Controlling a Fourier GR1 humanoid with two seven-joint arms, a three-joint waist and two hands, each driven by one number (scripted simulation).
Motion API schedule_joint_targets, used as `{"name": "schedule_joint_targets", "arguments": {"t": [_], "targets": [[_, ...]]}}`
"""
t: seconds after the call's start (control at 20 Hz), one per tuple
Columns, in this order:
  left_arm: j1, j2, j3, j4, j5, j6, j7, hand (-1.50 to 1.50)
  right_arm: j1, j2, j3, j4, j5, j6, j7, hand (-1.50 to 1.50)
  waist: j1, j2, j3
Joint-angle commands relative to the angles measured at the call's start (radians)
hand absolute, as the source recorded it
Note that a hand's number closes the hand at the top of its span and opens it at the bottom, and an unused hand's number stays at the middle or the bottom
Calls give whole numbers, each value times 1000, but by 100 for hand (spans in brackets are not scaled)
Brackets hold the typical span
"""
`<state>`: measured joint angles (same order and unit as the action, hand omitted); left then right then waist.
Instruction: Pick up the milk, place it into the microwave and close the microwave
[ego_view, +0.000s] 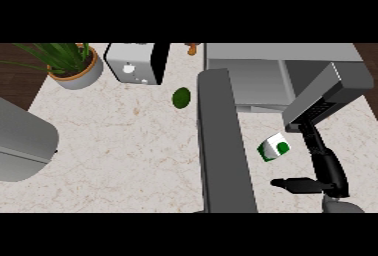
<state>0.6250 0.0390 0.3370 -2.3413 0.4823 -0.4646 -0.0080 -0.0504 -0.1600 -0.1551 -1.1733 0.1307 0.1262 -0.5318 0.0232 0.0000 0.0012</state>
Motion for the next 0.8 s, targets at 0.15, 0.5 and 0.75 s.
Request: {"name": "schedule_joint_targets", "arguments": {"t": [0.15, 0.5, 0.75], "targets": [[59, -3, 38, -86, 147, -41, 5, -150, -70, -36, -19, 304, 80, -45, -228, -150, 0, 1, 0], [51, -30, 20, -105, 120, -39, 14, -150, -250, -41, -40, 623, 123, -92, -364, -150, 8, 5, 2], [62, 10, 59, -75, 183, -75, 17, -150, -332, -43, -88, 802, 106, -97, -479, -150, 16, 8, 3]]}}
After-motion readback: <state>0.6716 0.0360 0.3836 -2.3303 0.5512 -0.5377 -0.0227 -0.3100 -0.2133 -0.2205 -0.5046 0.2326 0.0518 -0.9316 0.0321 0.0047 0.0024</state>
